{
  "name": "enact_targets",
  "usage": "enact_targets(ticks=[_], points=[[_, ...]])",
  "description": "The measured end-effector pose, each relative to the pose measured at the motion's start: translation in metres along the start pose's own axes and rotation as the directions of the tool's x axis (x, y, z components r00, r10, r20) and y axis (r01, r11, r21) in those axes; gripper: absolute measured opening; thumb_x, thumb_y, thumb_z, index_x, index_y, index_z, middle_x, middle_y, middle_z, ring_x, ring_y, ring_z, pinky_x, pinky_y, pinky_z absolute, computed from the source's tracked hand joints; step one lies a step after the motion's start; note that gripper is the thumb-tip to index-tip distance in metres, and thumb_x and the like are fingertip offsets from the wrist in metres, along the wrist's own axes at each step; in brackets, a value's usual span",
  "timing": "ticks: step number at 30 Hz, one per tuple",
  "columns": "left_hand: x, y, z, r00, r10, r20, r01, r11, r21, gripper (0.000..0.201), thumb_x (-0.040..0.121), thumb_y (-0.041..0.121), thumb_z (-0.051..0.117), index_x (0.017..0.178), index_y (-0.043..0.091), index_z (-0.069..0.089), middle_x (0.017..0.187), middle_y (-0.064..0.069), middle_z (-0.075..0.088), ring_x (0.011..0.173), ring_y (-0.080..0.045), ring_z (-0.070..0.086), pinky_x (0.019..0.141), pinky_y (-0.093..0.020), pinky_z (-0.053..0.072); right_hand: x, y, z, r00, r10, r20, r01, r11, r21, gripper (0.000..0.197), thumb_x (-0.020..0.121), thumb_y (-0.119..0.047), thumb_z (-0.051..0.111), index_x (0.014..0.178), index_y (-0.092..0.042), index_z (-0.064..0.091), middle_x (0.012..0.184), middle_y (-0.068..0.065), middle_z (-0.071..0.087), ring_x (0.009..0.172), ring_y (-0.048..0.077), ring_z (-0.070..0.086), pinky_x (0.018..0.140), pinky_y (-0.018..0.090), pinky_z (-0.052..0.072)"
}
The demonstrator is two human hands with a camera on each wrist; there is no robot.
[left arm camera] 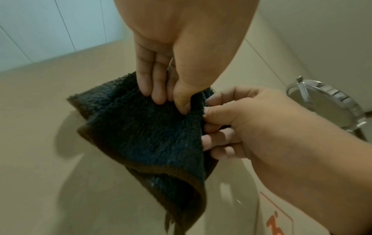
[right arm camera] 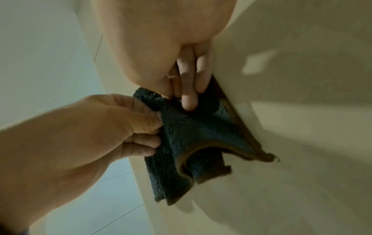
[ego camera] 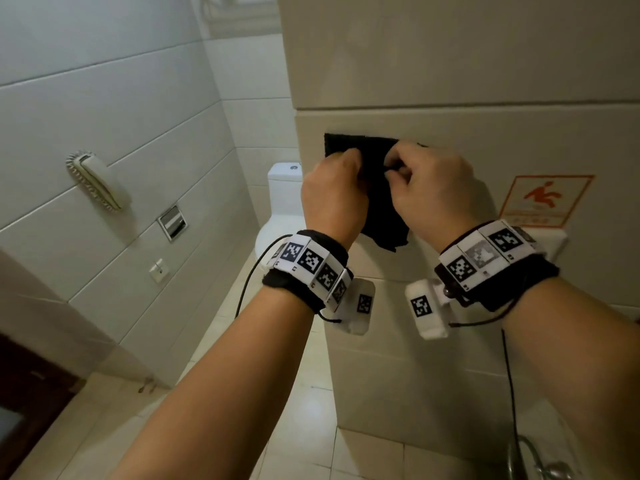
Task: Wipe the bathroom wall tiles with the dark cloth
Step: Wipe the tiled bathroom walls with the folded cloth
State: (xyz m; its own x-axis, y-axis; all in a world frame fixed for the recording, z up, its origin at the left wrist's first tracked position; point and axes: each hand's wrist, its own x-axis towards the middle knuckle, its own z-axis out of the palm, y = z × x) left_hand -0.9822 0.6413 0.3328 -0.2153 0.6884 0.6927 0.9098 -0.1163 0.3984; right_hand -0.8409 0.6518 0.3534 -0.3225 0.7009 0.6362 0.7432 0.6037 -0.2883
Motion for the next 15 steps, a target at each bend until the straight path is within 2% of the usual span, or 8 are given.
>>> enact_targets(ticks=[2, 4, 8, 15], points=[[0.009, 0.014, -0.002, 1.0, 0.017, 0.022, -0.017, 1.0, 0.014, 0.016, 0.082, 0.012, 0.058, 0.072, 0.017, 0.047, 0.069, 0.001, 0.049, 0.065, -0.024, 0.047, 0.057, -0.035, 0.036, 0.005, 0.01, -0.008, 0.998, 0.015, -0.067, -0.013, 1.0, 0.026, 0.016, 0.093, -0.028, 0.058, 0.108, -0.03, 0.064, 0.094, -0.005, 0.07, 0.089, 0.023, 0.064, 0.063, 0.028, 0.042], [0.016, 0.025, -0.002, 0.999, 0.045, 0.021, -0.045, 0.999, 0.008, 0.015, 0.082, 0.013, 0.057, 0.073, 0.018, 0.045, 0.069, 0.001, 0.05, 0.065, -0.026, 0.048, 0.056, -0.035, 0.035, 0.008, 0.019, -0.013, 0.989, 0.001, -0.147, 0.009, 0.998, 0.066, 0.015, 0.09, -0.027, 0.06, 0.105, -0.029, 0.064, 0.089, -0.004, 0.069, 0.083, 0.025, 0.065, 0.063, 0.034, 0.05], [0.019, 0.046, 0.006, 0.995, 0.093, -0.039, -0.094, 0.996, -0.007, 0.017, 0.079, 0.01, 0.054, 0.073, 0.018, 0.04, 0.066, -0.001, 0.046, 0.06, -0.025, 0.043, 0.053, -0.032, 0.025, 0.01, 0.036, -0.023, 0.965, -0.029, -0.261, 0.054, 0.994, 0.091, 0.014, 0.087, -0.019, 0.064, 0.1, -0.021, 0.067, 0.078, -0.003, 0.067, 0.075, 0.024, 0.064, 0.063, 0.035, 0.05], [0.007, 0.062, 0.022, 0.996, 0.086, -0.021, -0.085, 0.996, 0.025, 0.02, 0.081, 0.01, 0.057, 0.074, 0.016, 0.04, 0.068, 0.0, 0.045, 0.06, -0.025, 0.042, 0.053, -0.031, 0.024, -0.001, 0.062, -0.017, 0.959, -0.024, -0.281, 0.055, 0.993, 0.102, 0.008, 0.085, -0.013, 0.063, 0.092, -0.013, 0.064, 0.071, 0.0, 0.063, 0.068, 0.025, 0.06, 0.058, 0.038, 0.05]])
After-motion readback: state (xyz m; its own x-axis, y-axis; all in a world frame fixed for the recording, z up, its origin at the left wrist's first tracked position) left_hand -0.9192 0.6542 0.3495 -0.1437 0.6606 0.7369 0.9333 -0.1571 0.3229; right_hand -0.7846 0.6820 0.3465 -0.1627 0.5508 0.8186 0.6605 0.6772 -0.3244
